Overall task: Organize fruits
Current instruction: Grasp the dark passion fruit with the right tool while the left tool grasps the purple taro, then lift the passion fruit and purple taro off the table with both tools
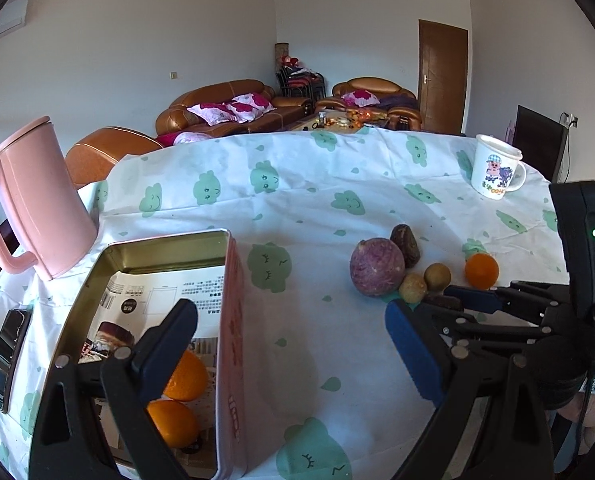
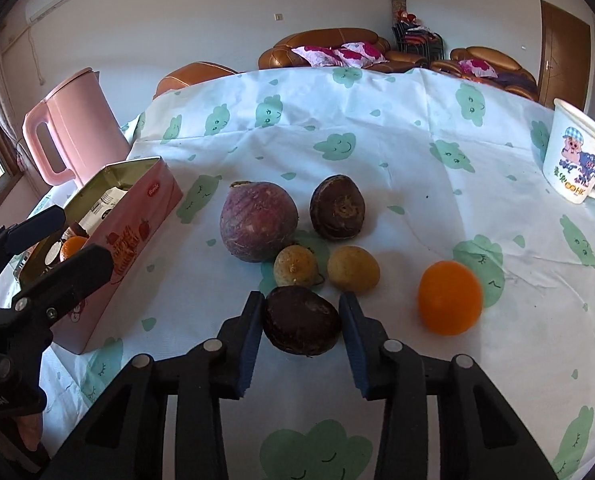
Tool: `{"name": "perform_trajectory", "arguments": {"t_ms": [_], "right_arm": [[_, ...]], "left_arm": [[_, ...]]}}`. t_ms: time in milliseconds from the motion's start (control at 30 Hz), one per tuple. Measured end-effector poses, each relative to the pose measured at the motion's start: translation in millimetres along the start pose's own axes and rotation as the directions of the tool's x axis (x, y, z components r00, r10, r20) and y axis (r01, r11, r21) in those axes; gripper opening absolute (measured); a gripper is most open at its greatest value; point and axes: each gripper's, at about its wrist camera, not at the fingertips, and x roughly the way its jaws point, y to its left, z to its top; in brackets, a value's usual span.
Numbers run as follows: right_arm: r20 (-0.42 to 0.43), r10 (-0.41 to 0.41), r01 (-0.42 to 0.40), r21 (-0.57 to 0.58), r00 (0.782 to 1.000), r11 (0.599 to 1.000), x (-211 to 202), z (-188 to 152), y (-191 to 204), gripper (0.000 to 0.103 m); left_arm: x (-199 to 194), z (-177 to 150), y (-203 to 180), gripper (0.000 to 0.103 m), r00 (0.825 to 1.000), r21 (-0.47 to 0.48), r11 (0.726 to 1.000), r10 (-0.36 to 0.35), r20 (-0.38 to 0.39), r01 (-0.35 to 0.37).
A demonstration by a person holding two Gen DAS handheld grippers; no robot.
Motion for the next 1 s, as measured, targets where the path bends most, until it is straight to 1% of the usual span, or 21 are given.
{"name": "perform_trajectory", "arguments": {"t_ms": [67, 133, 200, 267, 300, 433, 467, 533, 600, 733, 833, 900, 933, 967, 1000], "right_arm": [[0.016, 0.008, -0.008, -0.002, 1.000, 1.000, -5, -2, 0, 0.039], [0.064, -0.010, 0.010, 0.007, 0.998, 1.000, -14, -1, -1, 0.039], [0.116, -0.055, 0.054, 0.020, 0.992, 0.998, -24, 2, -5, 0.039], [0.156, -0.131, 0.128, 0.024, 0.979, 0.991, -31, 7, -8, 0.039], [0.167, -0.163, 0.161, 0.029, 0.972, 0.987, -32, 9, -12, 0.039], [0.175, -0.217, 0.207, 0.072, 0.960, 0.976, -31, 12, -29, 0.039], [0.176, -0.212, 0.200, 0.087, 0.961, 0.976, -32, 11, -33, 0.039], [0.188, -0.224, 0.207, 0.105, 0.956, 0.973, -36, 12, -37, 0.039], [0.189, -0.217, 0.199, 0.110, 0.958, 0.974, -36, 11, -40, 0.039], [0.191, -0.215, 0.196, 0.112, 0.958, 0.974, -36, 11, -40, 0.040], [0.191, -0.210, 0.191, 0.114, 0.959, 0.975, -36, 10, -39, 0.040], [0.188, -0.207, 0.189, 0.107, 0.960, 0.976, -35, 10, -38, 0.040], [0.187, -0.206, 0.190, 0.100, 0.961, 0.977, -35, 10, -37, 0.040], [0.186, -0.205, 0.191, 0.094, 0.961, 0.977, -34, 11, -36, 0.040], [0.186, -0.207, 0.194, 0.089, 0.960, 0.977, -34, 11, -35, 0.040]], "left_arm": [[0, 3, -2, 0.097, 1.000, 0.005, 1.000, -0.009, -0.002, 0.009], [2, 8, -4, 0.097, 1.000, 0.006, 1.000, -0.020, -0.003, 0.020], [7, 12, -7, 0.097, 1.000, 0.006, 1.000, -0.020, -0.003, 0.020], [15, 17, -12, 0.097, 1.000, 0.006, 1.000, -0.005, -0.011, 0.005], [21, 19, -15, 0.097, 1.000, 0.003, 1.000, -0.006, -0.018, 0.006], [48, 23, -24, 0.096, 0.996, -0.024, 0.999, -0.045, -0.075, 0.043], [55, 24, -26, 0.095, 0.994, -0.026, 0.998, -0.055, -0.090, 0.053], [67, 23, -31, 0.092, 0.991, -0.036, 0.997, -0.073, -0.113, 0.069], [75, 22, -36, 0.092, 0.987, -0.041, 0.994, -0.101, -0.127, 0.097], [87, 22, -45, 0.086, 0.983, -0.031, 0.993, -0.114, -0.145, 0.111], [95, 25, -44, 0.085, 0.978, -0.054, 0.989, -0.142, -0.151, 0.135], [99, 25, -43, 0.074, 0.973, -0.068, 0.986, -0.163, -0.161, 0.154], [100, 25, -43, 0.065, 0.970, -0.070, 0.983, -0.180, -0.162, 0.171], [100, 25, -43, 0.061, 0.967, -0.076, 0.980, -0.197, -0.161, 0.186], [100, 25, -43, 0.059, 0.965, -0.076, 0.978, -0.206, -0.162, 0.196]]}}
